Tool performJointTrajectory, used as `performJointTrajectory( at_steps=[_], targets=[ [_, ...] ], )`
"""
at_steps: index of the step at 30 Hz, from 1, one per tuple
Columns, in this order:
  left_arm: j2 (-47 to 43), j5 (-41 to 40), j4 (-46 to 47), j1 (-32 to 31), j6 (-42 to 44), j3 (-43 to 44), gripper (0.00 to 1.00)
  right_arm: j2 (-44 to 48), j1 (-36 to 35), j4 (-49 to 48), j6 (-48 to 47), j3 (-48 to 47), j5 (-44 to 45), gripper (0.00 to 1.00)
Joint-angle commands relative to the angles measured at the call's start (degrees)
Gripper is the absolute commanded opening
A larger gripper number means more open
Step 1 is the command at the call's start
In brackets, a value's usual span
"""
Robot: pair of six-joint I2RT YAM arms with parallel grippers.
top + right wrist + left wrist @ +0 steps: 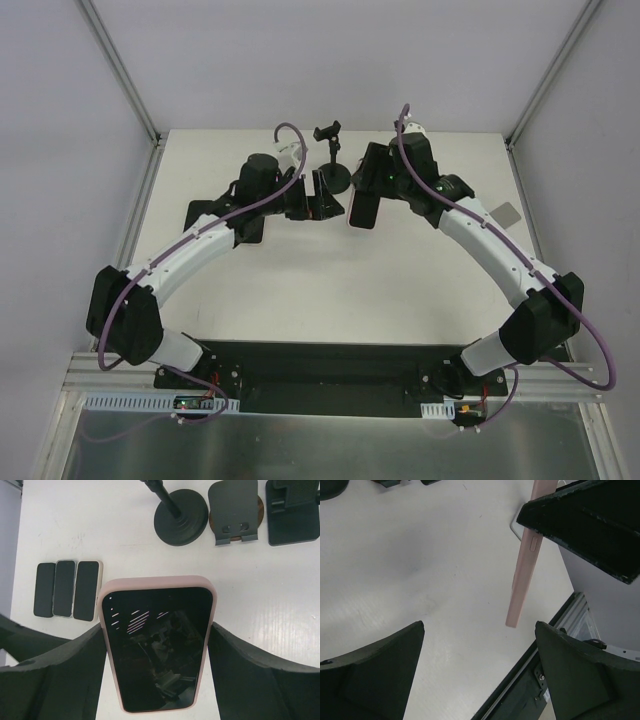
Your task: Remove the phone from the phone stand
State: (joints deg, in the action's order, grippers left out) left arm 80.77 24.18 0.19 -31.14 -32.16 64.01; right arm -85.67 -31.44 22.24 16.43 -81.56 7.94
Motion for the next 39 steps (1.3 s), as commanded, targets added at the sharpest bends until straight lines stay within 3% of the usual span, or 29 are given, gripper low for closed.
performJointTrajectory(
  at_steps=[1,8,13,14,17,20,21,23,24,27,30,39],
  targets=[
    [3.68,3.85,3.77,-1.73,-2.73,4.01,0.91,2.61,-0.29,-6.07,2.64,-0.09,-1.44,0.13],
    [8.78,6.04,3.86,-3.75,-2.82,6.21,0.73,2.79,-0.73,-6.94,3.17,0.26,-2.23,0.13],
    [10.28,6.40,3.77,-4.46,-2.29,7.27,0.49,2.70,-0.81,-7.65,3.53,0.26,-2.41,0.13],
    [10.37,6.40,3.77,-4.55,-2.46,7.27,0.37,2.70,-0.73,-7.91,3.44,0.26,-2.49,0.13],
    [10.02,6.40,3.86,-4.55,-2.12,7.10,0.20,2.61,-0.73,-7.91,3.52,0.35,-2.58,0.13],
    [9.41,5.88,3.77,-4.55,-1.68,6.66,0.09,2.52,-0.81,-8.17,3.61,0.61,-2.93,0.20],
    [8.97,5.61,3.77,-4.55,-1.59,6.40,0.05,2.52,-0.73,-8.44,3.70,0.70,-3.11,0.28],
    [8.44,5.17,3.77,-4.55,-1.15,5.78,0.00,2.79,-0.73,-8.96,3.70,1.14,-3.90,0.43],
    [8.09,4.82,3.77,-4.55,-0.89,5.52,0.00,2.87,-0.64,-8.97,3.35,1.31,-4.08,0.60],
    [5.63,2.54,2.89,-4.46,0.69,4.11,0.00,3.66,-0.55,-9.14,1.78,1.66,-4.52,0.88],
    [3.79,-0.10,0.71,-4.20,2.89,3.05,0.00,5.33,-0.20,-9.06,0.37,2.89,-4.43,1.00],
    [-0.87,-4.76,-3.70,0.63,5.62,-3.35,0.00,13.58,1.20,-8.71,-5.08,10.61,-0.13,0.96]
  ],
)
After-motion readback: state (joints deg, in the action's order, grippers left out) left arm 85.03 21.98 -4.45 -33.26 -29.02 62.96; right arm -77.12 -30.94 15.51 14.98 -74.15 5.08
